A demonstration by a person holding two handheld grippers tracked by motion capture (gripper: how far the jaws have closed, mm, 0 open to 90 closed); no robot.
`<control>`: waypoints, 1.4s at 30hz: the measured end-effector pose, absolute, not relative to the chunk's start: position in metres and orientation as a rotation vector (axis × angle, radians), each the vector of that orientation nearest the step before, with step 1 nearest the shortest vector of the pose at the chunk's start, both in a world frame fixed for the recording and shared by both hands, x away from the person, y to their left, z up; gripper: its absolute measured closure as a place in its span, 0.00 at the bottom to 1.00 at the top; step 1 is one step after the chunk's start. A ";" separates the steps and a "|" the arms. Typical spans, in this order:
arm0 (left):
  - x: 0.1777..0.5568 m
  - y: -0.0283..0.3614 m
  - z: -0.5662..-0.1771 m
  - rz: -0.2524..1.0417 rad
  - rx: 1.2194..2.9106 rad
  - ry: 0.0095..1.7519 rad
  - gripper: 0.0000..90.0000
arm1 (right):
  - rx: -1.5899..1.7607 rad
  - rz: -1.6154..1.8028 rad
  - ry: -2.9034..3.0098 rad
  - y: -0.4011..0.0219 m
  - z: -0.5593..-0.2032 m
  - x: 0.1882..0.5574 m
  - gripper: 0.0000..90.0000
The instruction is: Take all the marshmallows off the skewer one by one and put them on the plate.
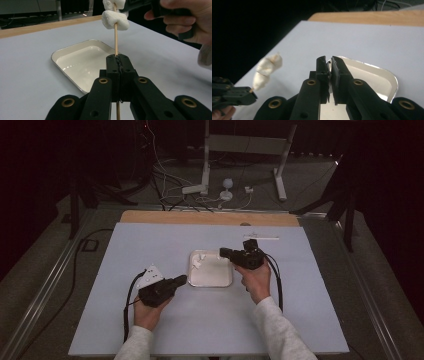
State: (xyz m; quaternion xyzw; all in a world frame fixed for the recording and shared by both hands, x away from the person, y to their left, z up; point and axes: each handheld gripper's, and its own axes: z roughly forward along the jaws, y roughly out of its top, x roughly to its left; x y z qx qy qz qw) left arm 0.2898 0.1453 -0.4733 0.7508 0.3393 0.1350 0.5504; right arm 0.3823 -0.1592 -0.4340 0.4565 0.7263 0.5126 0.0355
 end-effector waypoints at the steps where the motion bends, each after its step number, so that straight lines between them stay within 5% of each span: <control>1: 0.290 0.145 -0.474 0.317 1.775 0.805 1.00 | 1.408 1.558 2.240 -0.158 -0.436 0.383 0.95; 6: 0.291 0.145 -0.475 0.313 1.778 0.811 1.00 | 1.426 1.488 2.261 -0.153 -0.447 0.389 0.90; 12: 0.292 0.146 -0.477 0.313 1.779 0.818 1.00 | 1.463 1.437 2.267 -0.148 -0.456 0.393 0.64; 19: 0.295 0.145 -0.482 0.306 1.787 0.837 1.00 | 1.486 1.440 2.258 -0.145 -0.460 0.394 0.48; 42: 0.302 0.132 -0.498 0.275 1.893 0.863 1.00 | 1.518 1.568 2.226 -0.147 -0.456 0.393 0.44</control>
